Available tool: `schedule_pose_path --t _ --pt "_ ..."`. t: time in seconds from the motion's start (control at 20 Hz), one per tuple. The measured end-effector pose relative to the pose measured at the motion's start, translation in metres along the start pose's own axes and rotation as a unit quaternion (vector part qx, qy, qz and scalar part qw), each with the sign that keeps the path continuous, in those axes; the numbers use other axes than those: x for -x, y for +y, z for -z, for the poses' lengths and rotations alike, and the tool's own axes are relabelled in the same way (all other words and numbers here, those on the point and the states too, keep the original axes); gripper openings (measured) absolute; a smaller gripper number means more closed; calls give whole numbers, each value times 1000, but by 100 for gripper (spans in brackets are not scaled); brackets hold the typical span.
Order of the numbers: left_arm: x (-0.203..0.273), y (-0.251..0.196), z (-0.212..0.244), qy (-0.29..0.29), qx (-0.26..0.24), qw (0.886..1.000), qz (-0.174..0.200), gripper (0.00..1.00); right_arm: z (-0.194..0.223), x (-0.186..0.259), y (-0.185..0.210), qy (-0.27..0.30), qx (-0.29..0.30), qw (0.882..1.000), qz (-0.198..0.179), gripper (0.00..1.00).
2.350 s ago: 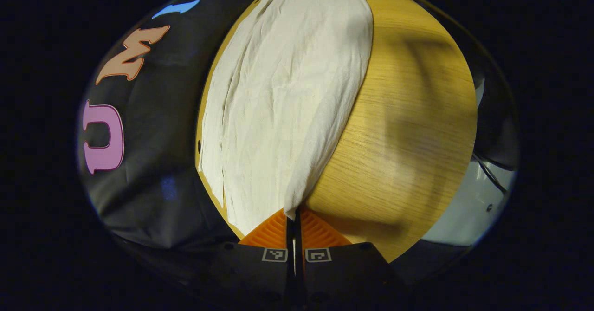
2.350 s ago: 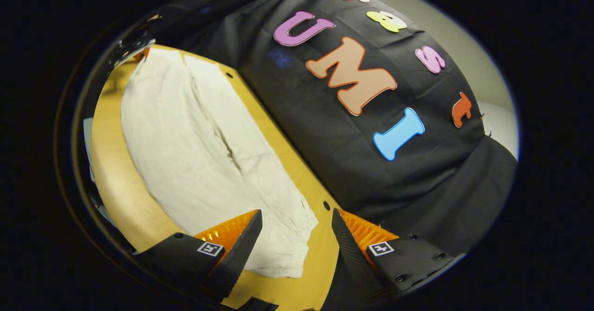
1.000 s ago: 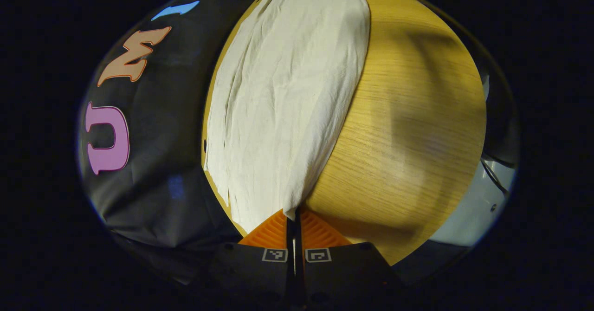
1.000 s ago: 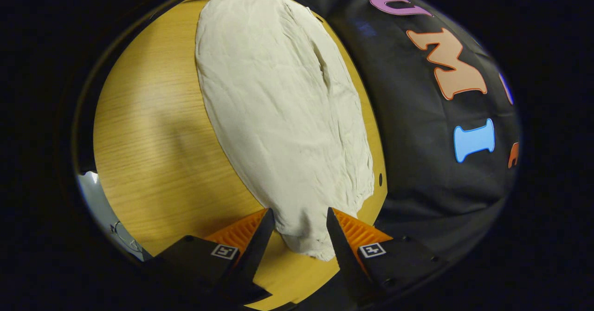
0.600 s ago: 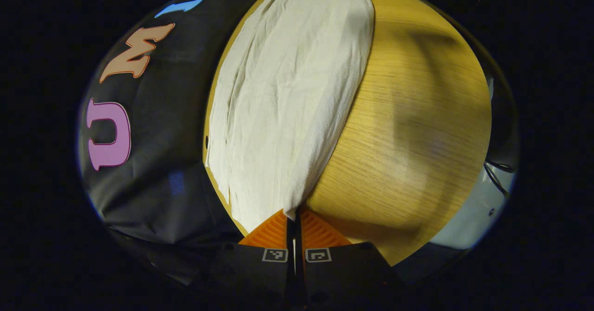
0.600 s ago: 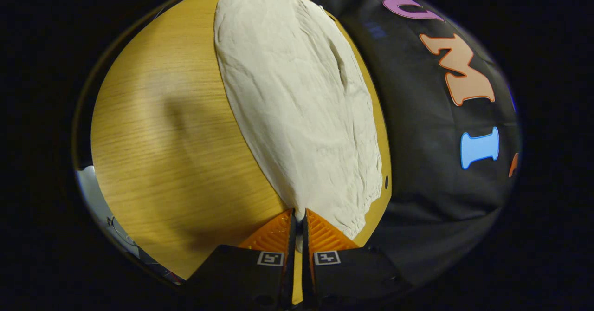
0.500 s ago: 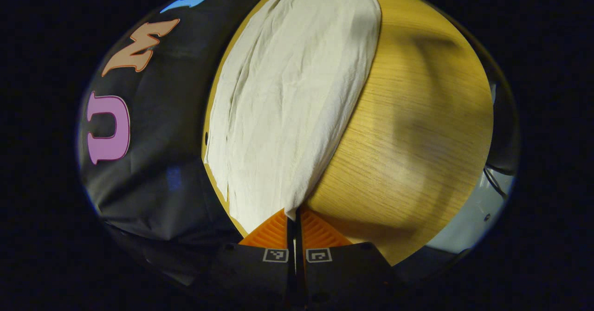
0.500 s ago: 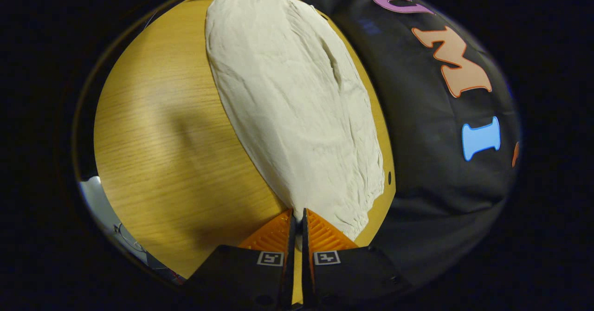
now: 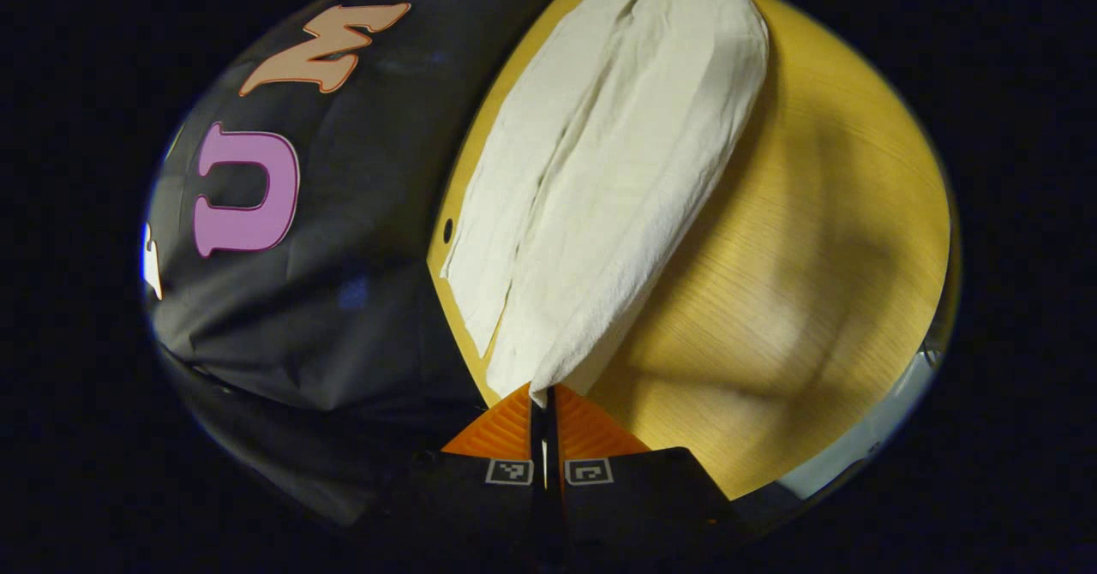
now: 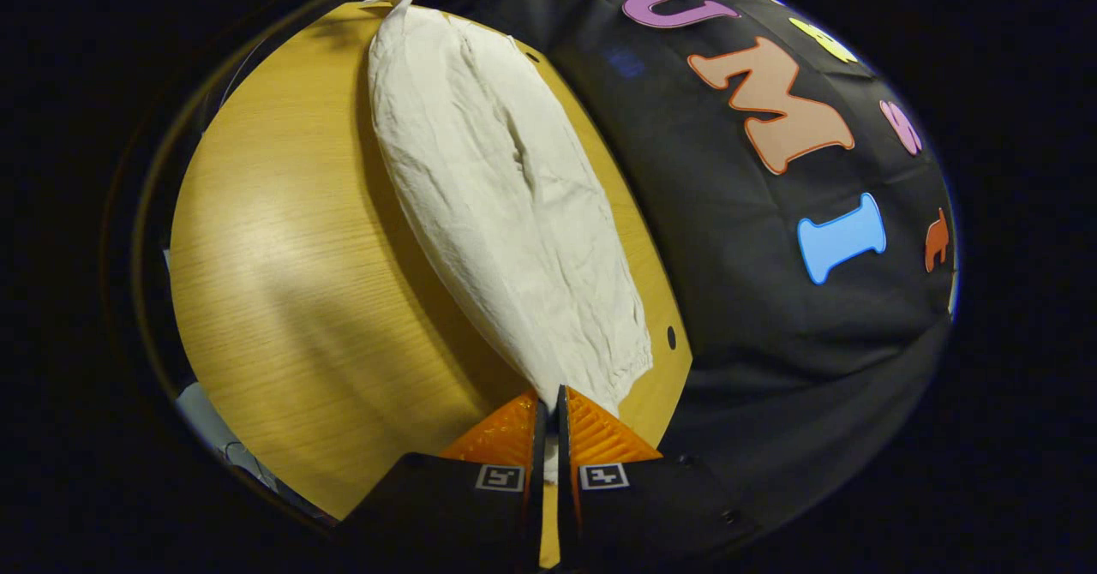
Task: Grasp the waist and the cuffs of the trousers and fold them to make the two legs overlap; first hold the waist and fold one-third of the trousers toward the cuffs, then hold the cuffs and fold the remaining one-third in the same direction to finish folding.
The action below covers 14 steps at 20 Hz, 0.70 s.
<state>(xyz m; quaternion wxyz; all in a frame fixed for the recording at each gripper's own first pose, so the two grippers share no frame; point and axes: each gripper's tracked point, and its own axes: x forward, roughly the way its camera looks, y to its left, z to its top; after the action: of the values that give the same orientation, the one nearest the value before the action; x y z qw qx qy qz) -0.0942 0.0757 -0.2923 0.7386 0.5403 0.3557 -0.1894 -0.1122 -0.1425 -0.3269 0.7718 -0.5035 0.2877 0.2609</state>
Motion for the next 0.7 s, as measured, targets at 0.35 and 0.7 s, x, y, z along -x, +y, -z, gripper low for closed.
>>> schedule_pose_path --t 0.35,0.7 --pt "4 51 -29 9 70 995 -66 0 -23 -16 -43 -18 -52 998 27 10" --pt "-27 111 -60 -42 134 987 -79 0 -48 -45 -86 21 -119 989 84 12"
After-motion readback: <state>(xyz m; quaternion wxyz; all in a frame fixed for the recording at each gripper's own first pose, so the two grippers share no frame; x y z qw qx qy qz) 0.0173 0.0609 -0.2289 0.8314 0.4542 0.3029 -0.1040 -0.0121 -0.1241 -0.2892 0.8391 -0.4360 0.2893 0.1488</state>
